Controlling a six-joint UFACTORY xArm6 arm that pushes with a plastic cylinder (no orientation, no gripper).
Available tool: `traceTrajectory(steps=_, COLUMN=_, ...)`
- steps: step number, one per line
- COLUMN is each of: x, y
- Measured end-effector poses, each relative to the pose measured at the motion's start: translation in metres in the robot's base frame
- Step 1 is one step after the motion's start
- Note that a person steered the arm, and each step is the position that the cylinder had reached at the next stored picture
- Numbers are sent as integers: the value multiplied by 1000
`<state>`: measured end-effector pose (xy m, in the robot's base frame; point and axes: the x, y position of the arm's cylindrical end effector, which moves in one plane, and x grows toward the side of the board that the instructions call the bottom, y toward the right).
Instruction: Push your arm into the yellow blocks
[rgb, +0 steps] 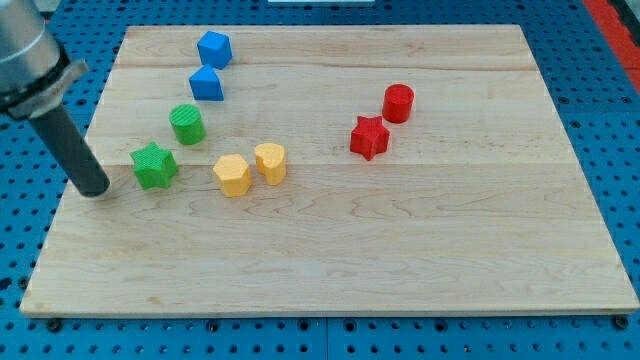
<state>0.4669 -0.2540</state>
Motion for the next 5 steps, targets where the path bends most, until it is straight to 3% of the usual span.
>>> traceTrajectory(steps=2, x=-5, y=74)
traceTrajectory(steps=4, x=60, y=88)
traceTrajectory(steps=5, x=61, y=146)
